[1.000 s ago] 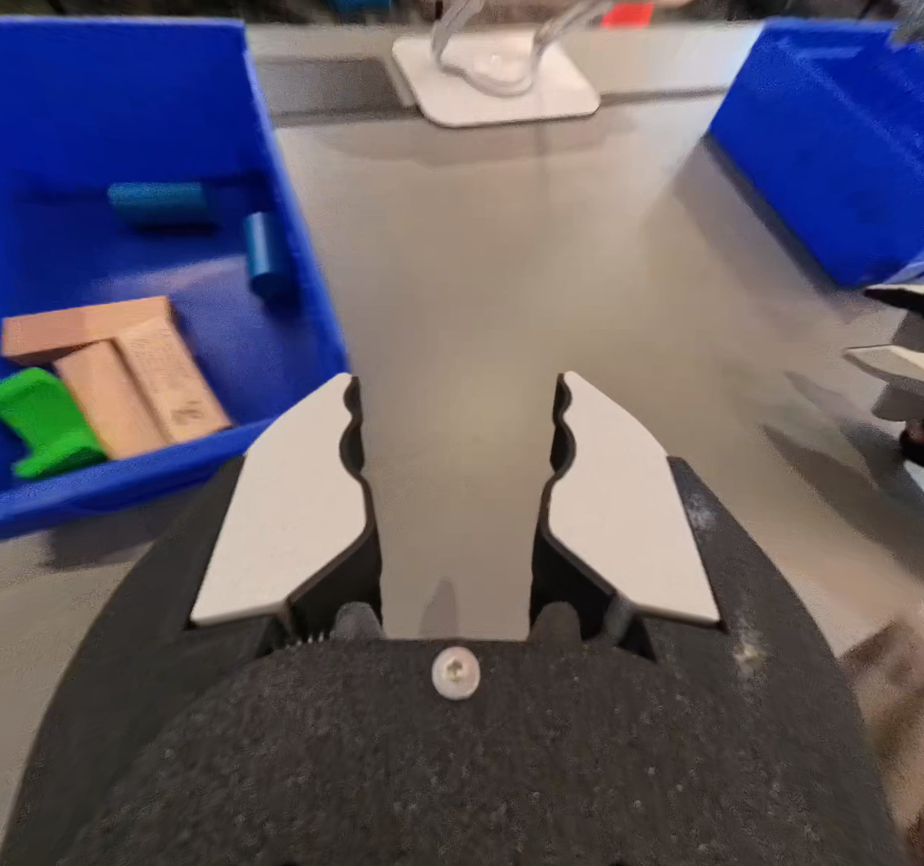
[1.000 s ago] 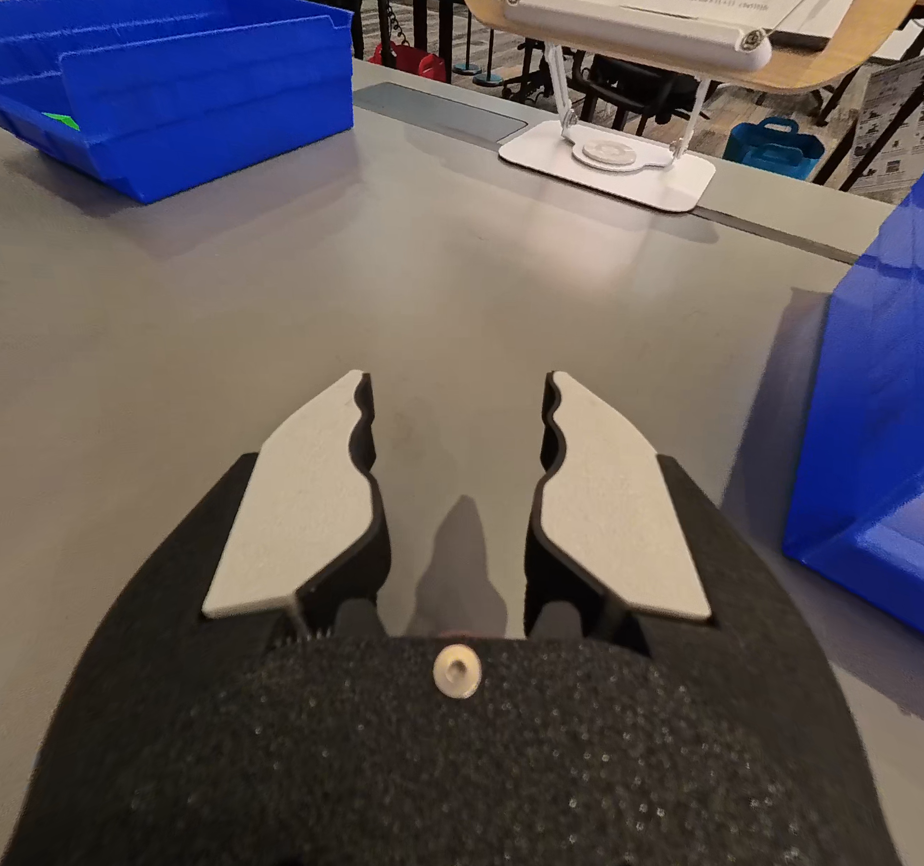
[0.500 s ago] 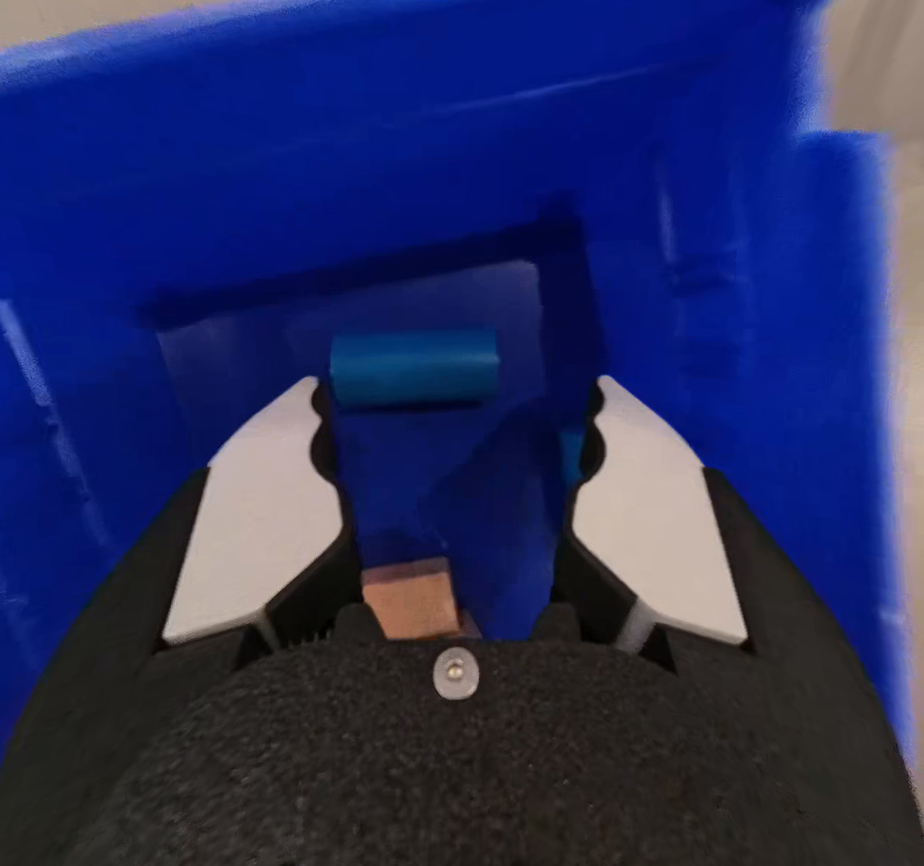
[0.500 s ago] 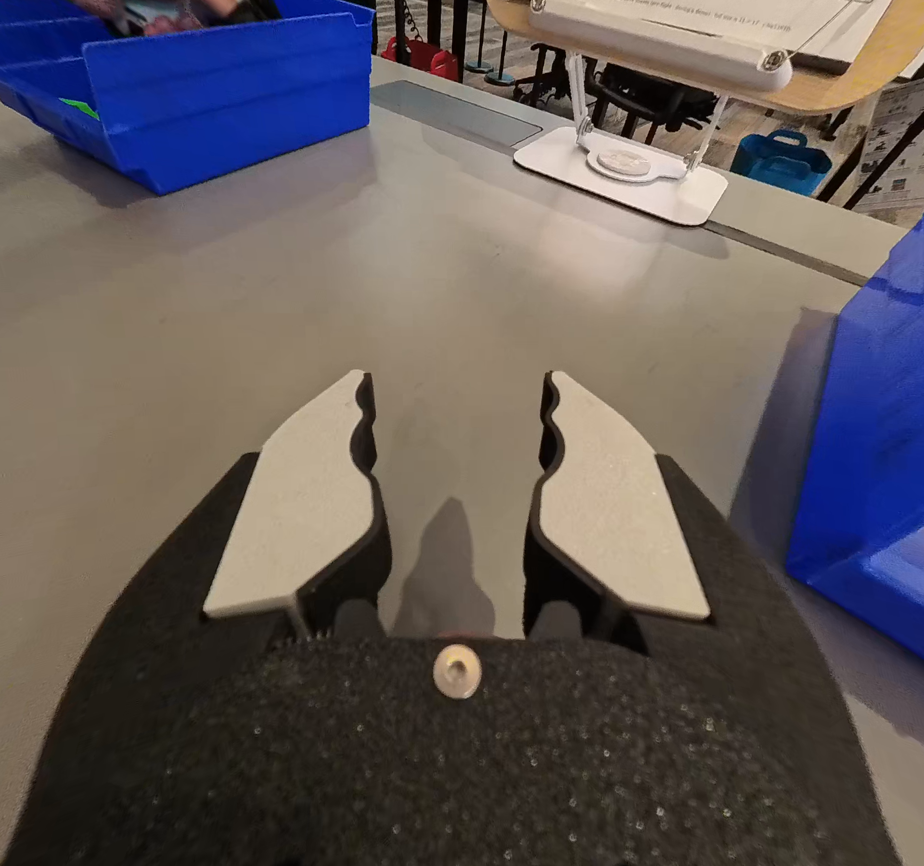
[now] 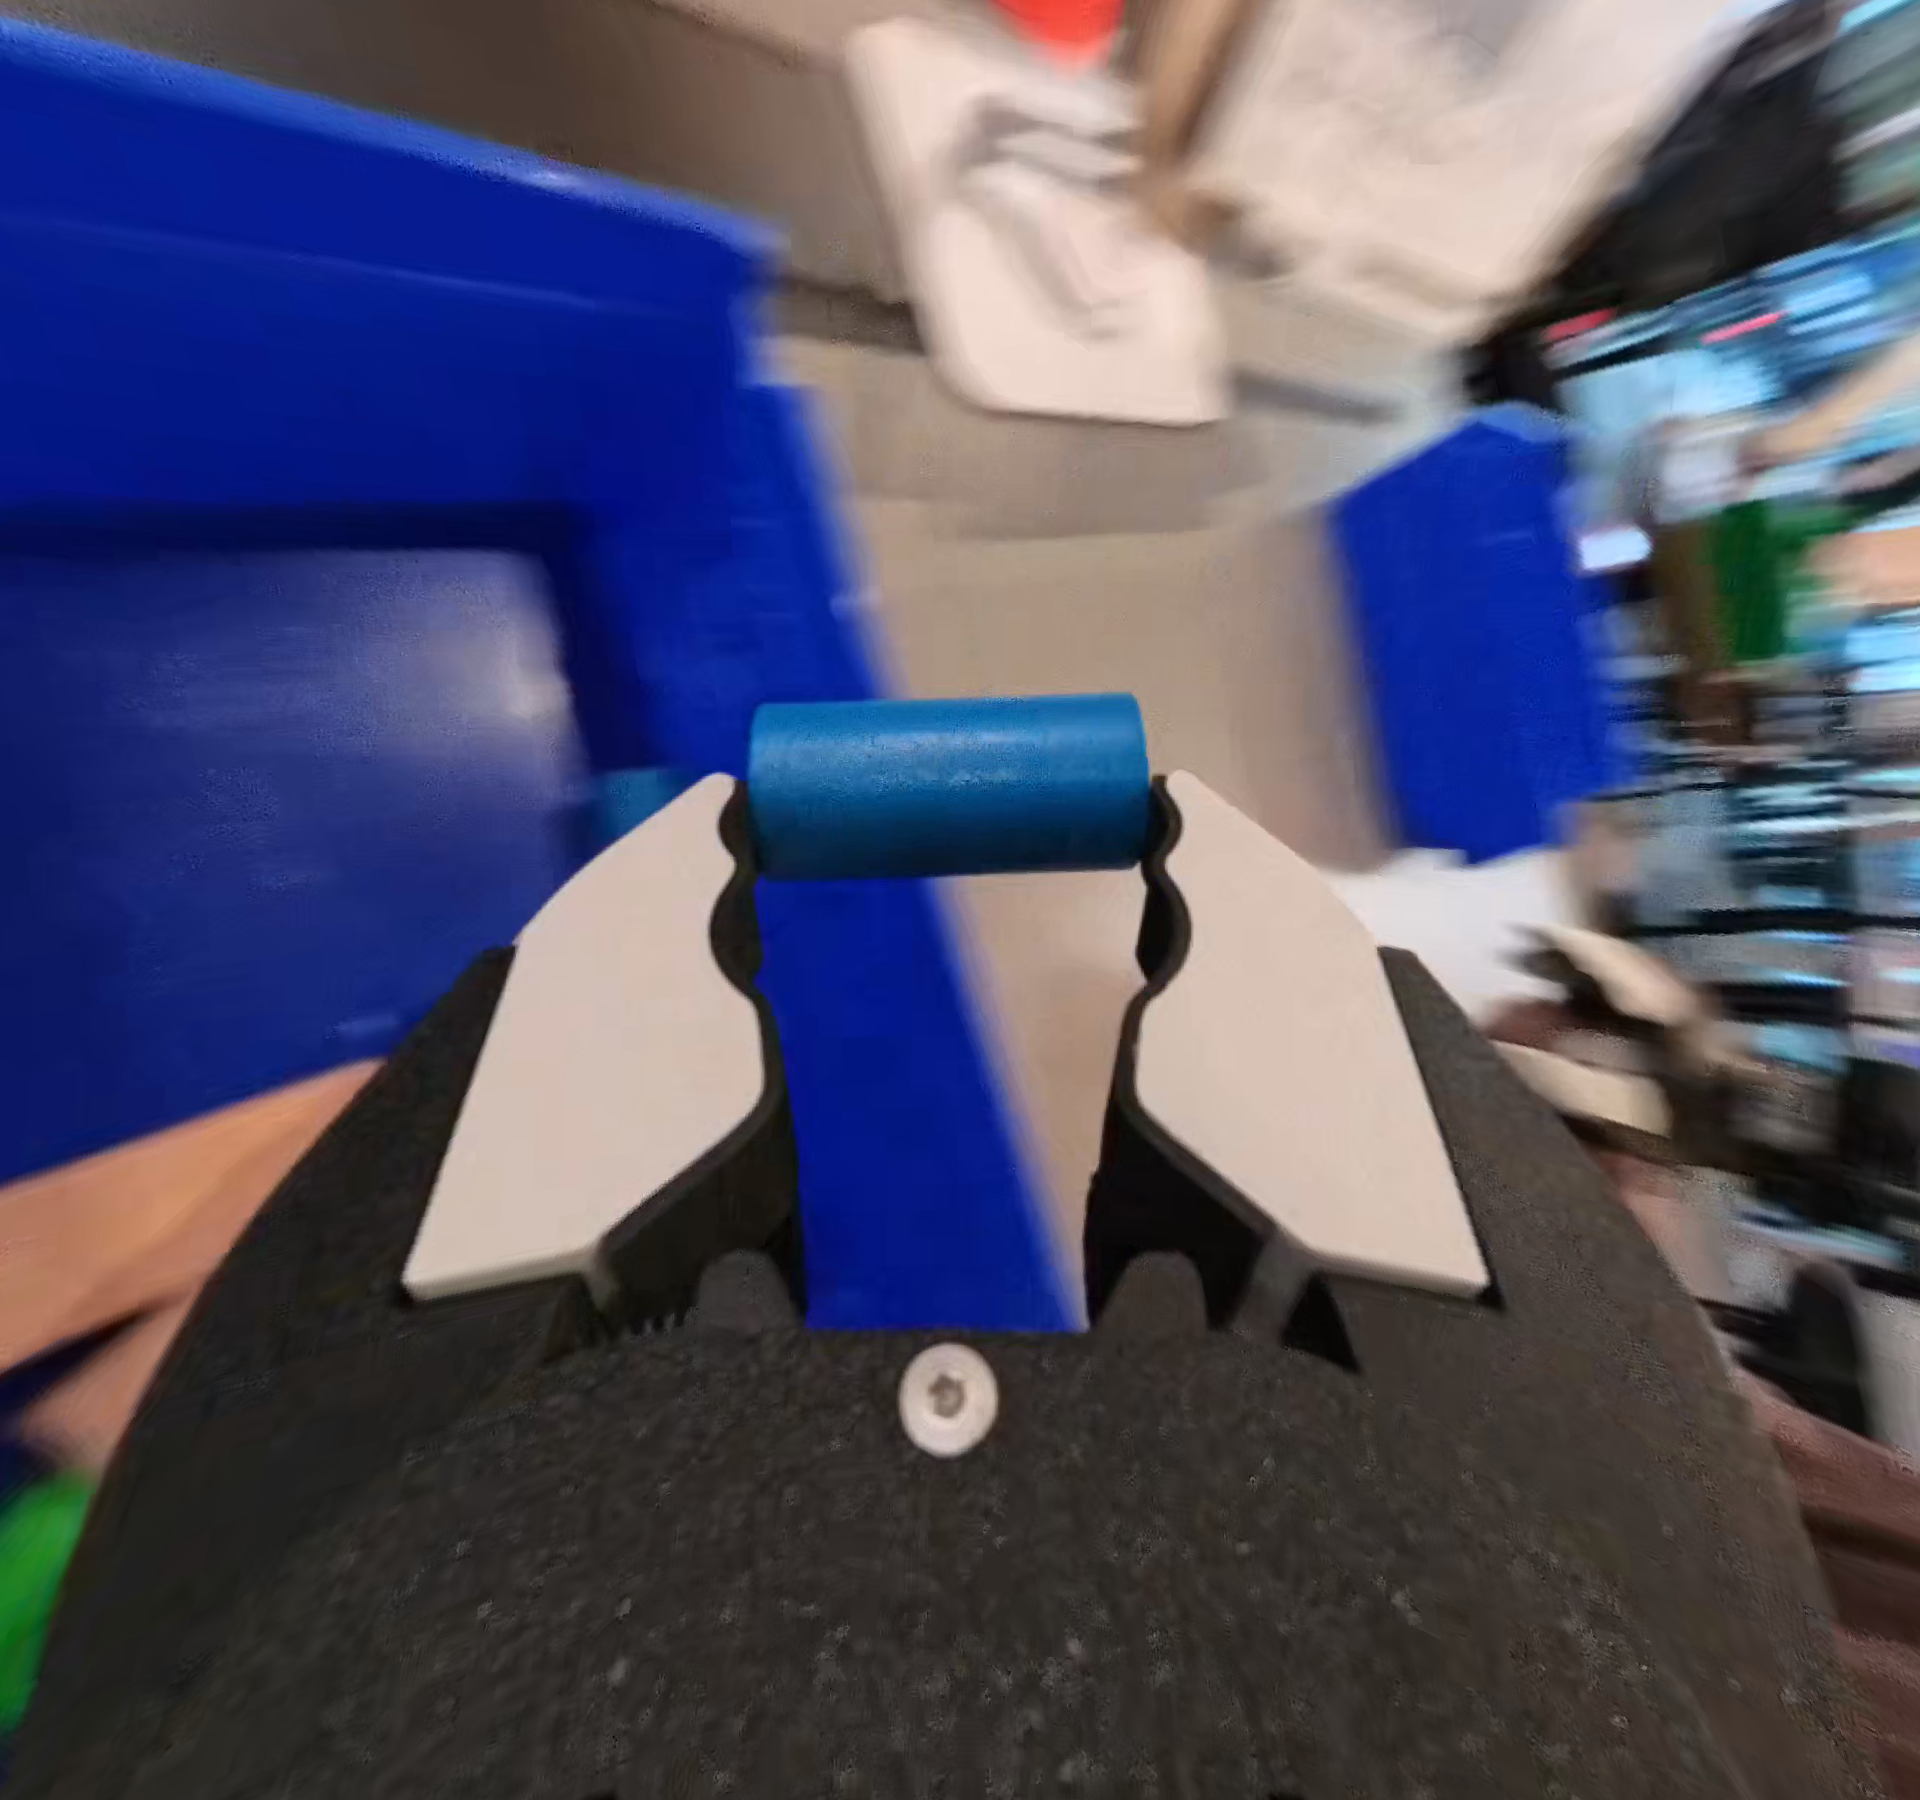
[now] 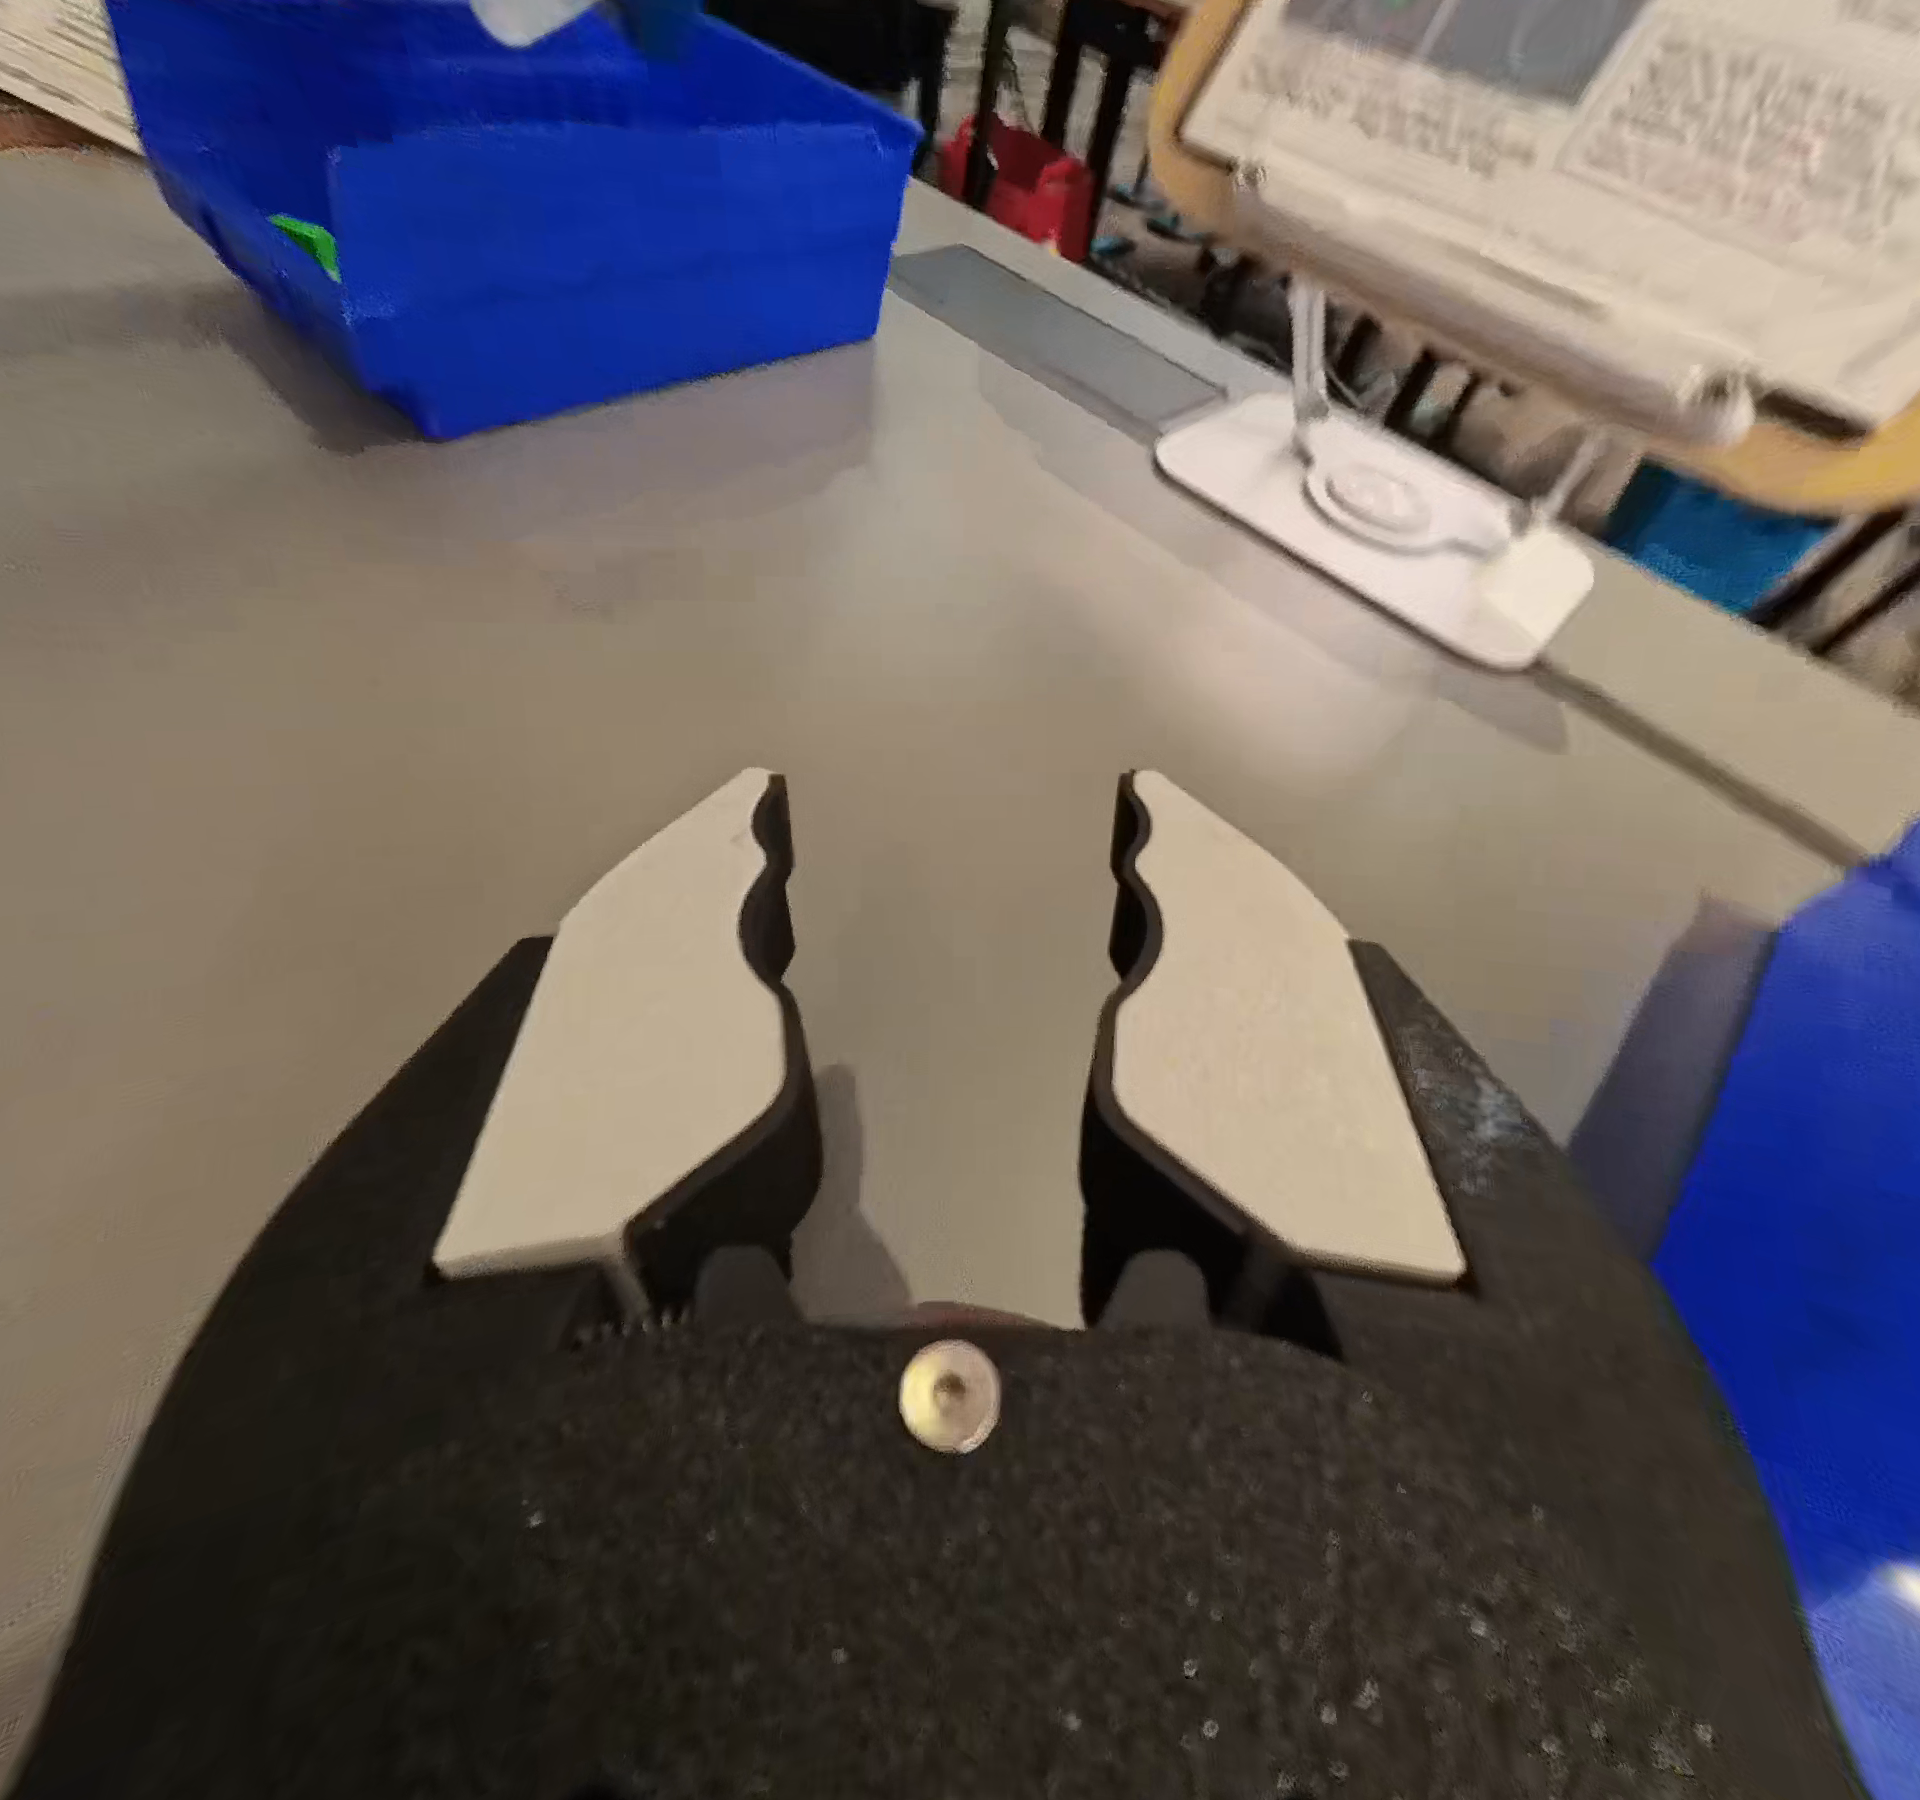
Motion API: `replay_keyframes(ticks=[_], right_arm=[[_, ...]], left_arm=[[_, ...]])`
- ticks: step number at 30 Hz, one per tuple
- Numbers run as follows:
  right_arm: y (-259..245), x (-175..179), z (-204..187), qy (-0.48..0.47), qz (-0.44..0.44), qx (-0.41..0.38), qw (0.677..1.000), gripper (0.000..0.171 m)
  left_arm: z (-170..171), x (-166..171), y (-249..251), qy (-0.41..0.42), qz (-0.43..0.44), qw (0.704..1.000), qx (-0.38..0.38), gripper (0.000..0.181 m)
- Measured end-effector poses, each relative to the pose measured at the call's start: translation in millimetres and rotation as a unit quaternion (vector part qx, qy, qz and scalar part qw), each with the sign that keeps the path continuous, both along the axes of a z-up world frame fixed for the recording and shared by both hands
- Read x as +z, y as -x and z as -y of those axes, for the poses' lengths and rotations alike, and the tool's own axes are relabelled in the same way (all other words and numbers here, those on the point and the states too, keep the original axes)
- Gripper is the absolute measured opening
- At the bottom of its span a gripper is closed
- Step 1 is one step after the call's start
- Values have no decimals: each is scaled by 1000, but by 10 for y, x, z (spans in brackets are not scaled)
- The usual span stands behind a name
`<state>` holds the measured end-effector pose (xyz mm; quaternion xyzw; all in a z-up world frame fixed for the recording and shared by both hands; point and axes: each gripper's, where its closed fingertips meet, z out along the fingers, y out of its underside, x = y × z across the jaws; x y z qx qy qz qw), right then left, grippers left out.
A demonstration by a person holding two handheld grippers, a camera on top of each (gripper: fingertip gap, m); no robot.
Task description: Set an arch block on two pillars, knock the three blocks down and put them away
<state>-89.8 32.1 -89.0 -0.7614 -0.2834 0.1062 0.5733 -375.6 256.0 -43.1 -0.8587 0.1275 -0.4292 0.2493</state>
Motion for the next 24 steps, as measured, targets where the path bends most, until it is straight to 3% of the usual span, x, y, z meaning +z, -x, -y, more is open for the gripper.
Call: replay_keyframes(ticks=[2,5,10,16,18,21,24], right_arm=[[153,251,-92,-22,-12,40,999,58],[488,648,-147,-48,-39,121,991,58],[860,930,-85,-47,-73,211,974,58],[816,770,52,-34,-44,220,974,48],[765,702,74,-27,-27,219,975,32],[698,652,60,-20,-4,204,979,31],[457,579,-217,-24,20,136,990,31]], left_arm=[[467,423,-372,10,109,994,-32,71],[1233,716,-977,49,210,972,-98,71],[2088,539,-1798,127,272,935,-187,71],[2393,197,-2247,175,277,920,-216,70],[2405,126,-2316,183,274,920,-212,71],[2388,94,-2317,166,276,923,-209,70],[2432,37,-2140,124,280,931,-198,78]])
